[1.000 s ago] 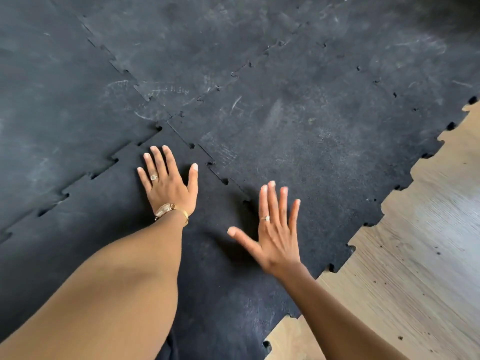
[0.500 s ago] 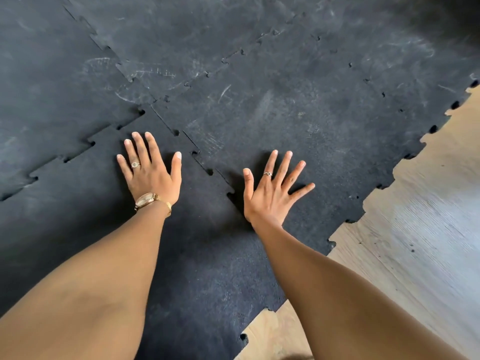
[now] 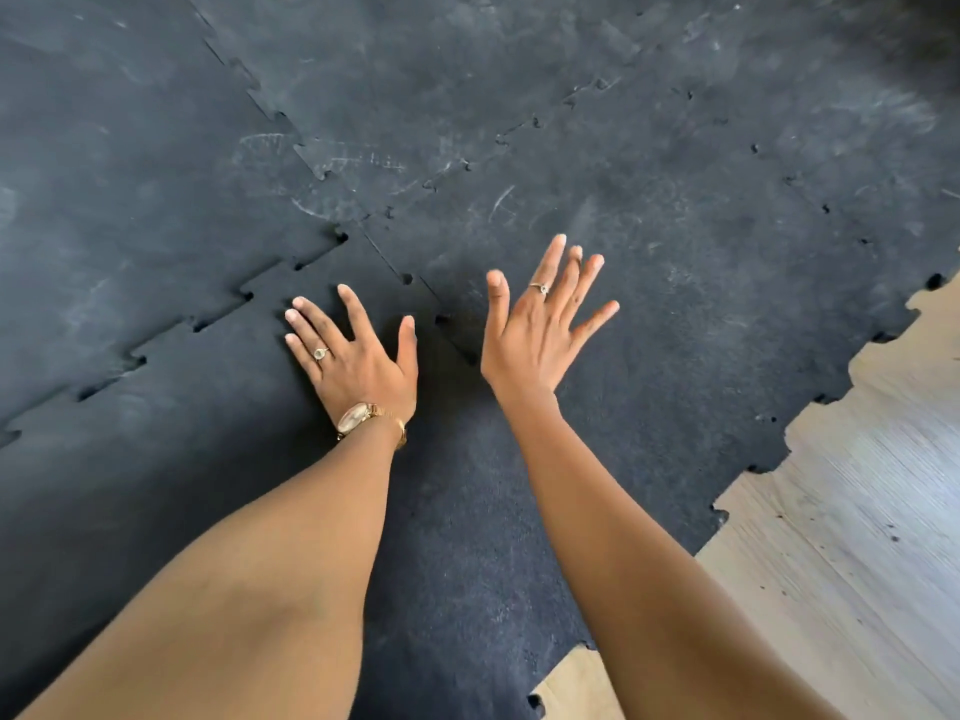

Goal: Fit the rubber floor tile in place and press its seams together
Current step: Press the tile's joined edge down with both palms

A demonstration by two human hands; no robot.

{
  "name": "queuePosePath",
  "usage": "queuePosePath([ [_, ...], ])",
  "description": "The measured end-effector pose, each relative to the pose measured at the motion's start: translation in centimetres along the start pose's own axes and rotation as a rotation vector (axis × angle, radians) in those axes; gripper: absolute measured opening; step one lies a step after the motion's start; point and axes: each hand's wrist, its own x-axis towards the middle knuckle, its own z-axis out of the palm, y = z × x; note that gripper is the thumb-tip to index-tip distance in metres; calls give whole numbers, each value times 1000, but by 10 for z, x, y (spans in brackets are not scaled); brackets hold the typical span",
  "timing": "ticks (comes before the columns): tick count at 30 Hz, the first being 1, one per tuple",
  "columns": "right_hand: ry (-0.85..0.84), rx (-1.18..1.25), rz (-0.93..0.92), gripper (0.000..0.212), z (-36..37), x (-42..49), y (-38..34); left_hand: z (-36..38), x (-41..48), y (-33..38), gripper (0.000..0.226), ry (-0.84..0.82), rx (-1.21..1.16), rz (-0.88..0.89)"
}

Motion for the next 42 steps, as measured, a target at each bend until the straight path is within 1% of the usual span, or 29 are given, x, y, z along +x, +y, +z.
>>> queuePosePath([
  [4, -97, -175, 18, 83, 25, 4, 6, 7, 0, -1, 77, 60, -14, 28],
  [7, -119, -193, 27, 81, 22, 5, 4, 1, 1, -2, 76, 53, -2, 28],
  [9, -145, -210, 18, 80, 23, 5, 3, -7, 13, -9, 77, 58, 43, 62],
  [12, -175, -225, -3, 84, 20, 4, 2, -16, 30, -27, 79, 100, 6, 103],
  [15, -161, -211, -9, 88, 19, 3, 4, -12, 32, -37, 84, 124, -37, 56],
  [17, -158, -214, -1, 89, 20, 4, 4, -10, 33, -38, 85, 92, -33, 36],
  [18, -166, -182, 19, 91, 20, 6, 2, -10, 35, -39, 85, 60, -21, 39],
  [21, -172, 150, 171, 105, 21, 15, -15, -10, 38, -39, 83, 29, 10, 48],
  [22, -166, 184, 184, 106, 22, 17, -22, -11, 37, -39, 83, 26, 14, 41],
  [23, -146, 118, 137, 103, 24, 15, -27, -11, 36, -38, 83, 17, 15, 40],
  [25, -130, -123, -23, 91, 33, 6, -26, -9, 35, -37, 83, 20, 22, 56],
  [26, -145, -191, -55, 86, 37, 5, -27, -8, 36, -37, 83, 28, 31, 55],
  [28, -170, -234, -40, 82, 38, 5, -25, -11, 36, -35, 82, 20, 34, 41],
  [33, -210, -252, -19, 75, 34, 6, -30, -13, 37, -35, 85, -5, 31, 34],
  [34, -211, -228, -9, 74, 31, 5, -30, -13, 36, -35, 85, -12, 33, 34],
  [36, -157, -60, -19, 74, 26, 15, -49, -14, 37, -35, 85, -16, 53, 29],
  [37, -89, 65, -53, 74, 23, 25, -64, -15, 38, -34, 85, -31, 64, 26],
  [39, 116, 249, -196, 73, 19, 47, -100, -13, 39, -35, 86, -57, 71, 21],
  [40, 185, 256, -261, 73, 20, 57, -113, -11, 39, -36, 86, -53, 76, 22],
  [41, 191, 194, -321, 72, 23, 63, -119, -10, 39, -36, 86, -45, 81, 23],
  [42, 106, 71, -380, 72, 31, 66, -119, -8, 39, -37, 85, -38, 85, 20],
])
